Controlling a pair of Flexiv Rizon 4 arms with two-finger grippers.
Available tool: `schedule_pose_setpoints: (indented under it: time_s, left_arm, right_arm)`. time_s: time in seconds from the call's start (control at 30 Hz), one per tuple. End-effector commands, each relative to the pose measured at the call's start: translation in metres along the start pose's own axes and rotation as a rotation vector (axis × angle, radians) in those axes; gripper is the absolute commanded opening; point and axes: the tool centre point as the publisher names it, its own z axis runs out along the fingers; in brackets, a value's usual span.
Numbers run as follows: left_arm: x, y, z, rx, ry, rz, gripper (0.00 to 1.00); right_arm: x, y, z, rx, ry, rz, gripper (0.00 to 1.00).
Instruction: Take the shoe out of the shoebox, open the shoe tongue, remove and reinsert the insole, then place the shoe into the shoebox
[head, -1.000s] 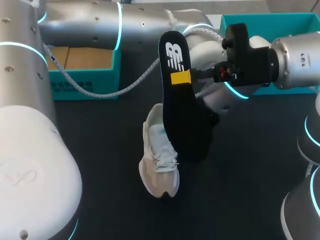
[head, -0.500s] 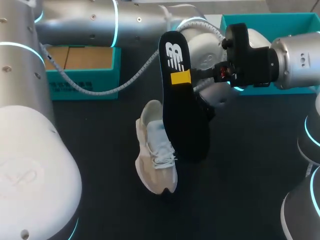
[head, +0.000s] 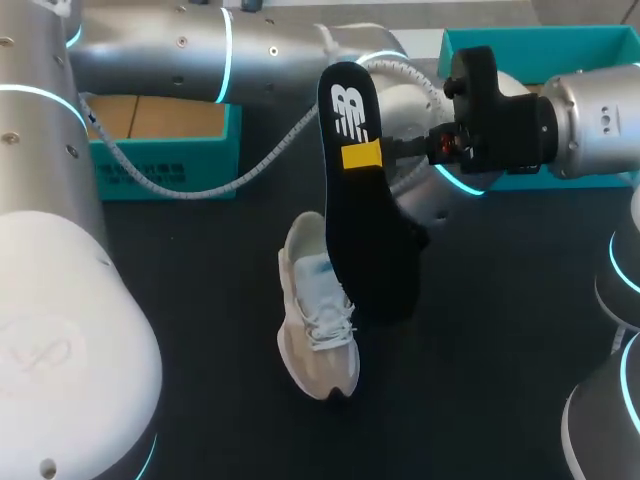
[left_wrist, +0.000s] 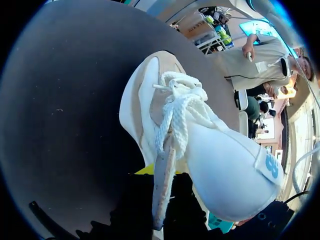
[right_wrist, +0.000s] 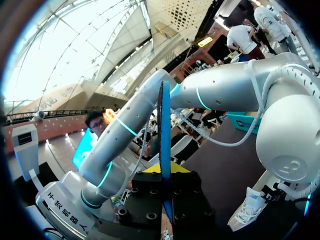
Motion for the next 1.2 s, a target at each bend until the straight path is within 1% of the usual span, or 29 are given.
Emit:
schedule_pose_setpoints:
  time_s: [0.03, 0.07, 0.1, 0.13, 0.2, 0.3, 0.4, 0.57, 0.6, 0.77, 0.9, 1.07, 1.2]
  left_arm:
    - [-0.004, 0.0, 0.003, 0.002, 0.0, -0.003, 0.0]
    - [-0.004, 0.0, 0.004, 0.006, -0.001, -0.003, 0.05]
    - [-0.004, 0.0, 0.005, 0.01, -0.009, 0.0, 0.43]
    - [-0.003, 0.0, 0.005, 0.02, -0.019, 0.001, 1.0]
    - [-0.001, 0.002, 0.005, 0.039, -0.046, 0.014, 1.0]
    - [0.005, 0.007, -0.003, 0.074, -0.123, 0.03, 1.0]
    - [0.012, 0.013, -0.018, 0.104, -0.217, 0.033, 1.0]
    - [0.018, 0.023, -0.041, 0.144, -0.327, 0.046, 1.0]
    - [0.019, 0.026, -0.045, 0.139, -0.351, 0.051, 1.0]
    - [0.027, 0.029, -0.068, 0.131, -0.464, 0.032, 1.0]
    - [0.034, 0.047, -0.092, 0.153, -0.579, 0.023, 1.0]
    - [0.047, 0.067, -0.125, 0.147, -0.723, 0.041, 1.0]
    - [0.063, 0.071, -0.15, 0.141, -0.838, 0.07, 1.0]
  right_arm:
    - [-0.001, 0.001, 0.003, 0.002, -0.002, 0.001, 0.0]
    - [-0.001, 0.001, 0.003, 0.002, -0.002, 0.001, 0.0]
    - [-0.001, 0.001, 0.003, 0.002, -0.002, 0.001, 0.0]
    - [-0.001, 0.001, 0.003, 0.002, -0.002, 0.001, 0.0]
    - [-0.001, 0.001, 0.003, 0.002, -0.002, 0.001, 0.0]
    - [-0.001, 0.001, 0.003, 0.002, -0.002, 0.001, 0.0]
    - [-0.001, 0.001, 0.003, 0.002, -0.002, 0.001, 0.0]
    - [-0.001, 0.001, 0.003, 0.002, -0.002, 0.001, 0.0]
    - [-0.001, 0.001, 0.003, 0.002, -0.002, 0.001, 0.0]
    - [-0.001, 0.001, 0.003, 0.002, -0.002, 0.001, 0.0]
    - [-0.001, 0.001, 0.003, 0.002, -0.002, 0.001, 0.0]
    - [-0.001, 0.001, 0.003, 0.002, -0.002, 0.001, 0.0]
    - [-0.001, 0.001, 0.003, 0.002, -0.002, 0.001, 0.0]
